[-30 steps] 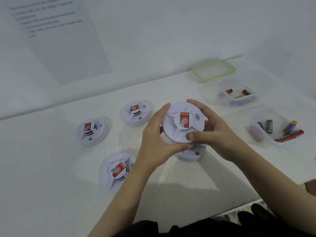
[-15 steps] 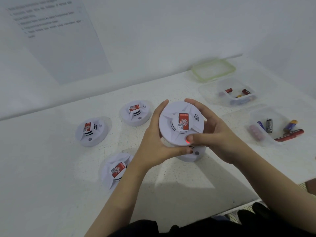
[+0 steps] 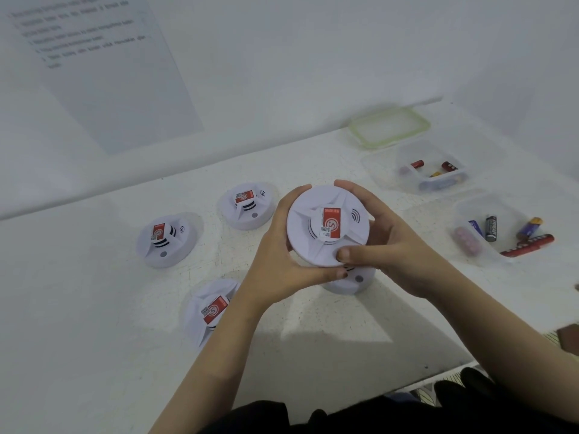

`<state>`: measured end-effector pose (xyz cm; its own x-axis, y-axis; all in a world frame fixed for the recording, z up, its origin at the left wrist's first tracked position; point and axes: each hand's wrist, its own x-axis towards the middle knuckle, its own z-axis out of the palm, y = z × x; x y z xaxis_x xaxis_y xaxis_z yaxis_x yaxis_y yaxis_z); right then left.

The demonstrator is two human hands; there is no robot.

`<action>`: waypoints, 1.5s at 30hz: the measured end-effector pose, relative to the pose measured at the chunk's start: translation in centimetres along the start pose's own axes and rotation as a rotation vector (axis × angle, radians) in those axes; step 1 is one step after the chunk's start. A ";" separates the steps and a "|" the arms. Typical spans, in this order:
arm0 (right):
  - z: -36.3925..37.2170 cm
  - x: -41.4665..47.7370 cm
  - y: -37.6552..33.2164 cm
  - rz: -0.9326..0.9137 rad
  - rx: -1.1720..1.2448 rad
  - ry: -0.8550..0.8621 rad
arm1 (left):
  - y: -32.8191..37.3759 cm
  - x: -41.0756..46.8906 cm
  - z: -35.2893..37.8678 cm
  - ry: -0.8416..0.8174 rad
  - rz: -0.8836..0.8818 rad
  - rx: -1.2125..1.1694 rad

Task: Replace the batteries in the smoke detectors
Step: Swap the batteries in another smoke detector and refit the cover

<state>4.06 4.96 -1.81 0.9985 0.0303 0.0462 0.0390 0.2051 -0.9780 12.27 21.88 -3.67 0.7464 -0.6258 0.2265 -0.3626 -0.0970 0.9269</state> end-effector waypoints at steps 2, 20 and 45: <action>-0.1 0.0 -0.1 0.025 -0.009 -0.015 | -0.1 0.0 -0.2 0.000 0.005 0.004; -0.7 -0.6 -0.6 0.135 -0.082 -0.003 | -0.4 -0.3 -1.8 -0.129 -0.036 0.020; -1.3 -1.0 -0.1 0.137 -0.042 0.014 | 0.2 -0.8 -2.4 -0.192 -0.165 -0.143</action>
<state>3.07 3.66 -2.01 0.9950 0.0418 -0.0905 -0.0960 0.1586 -0.9827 12.95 24.25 -2.93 0.6650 -0.7466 0.0206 -0.1525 -0.1087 0.9823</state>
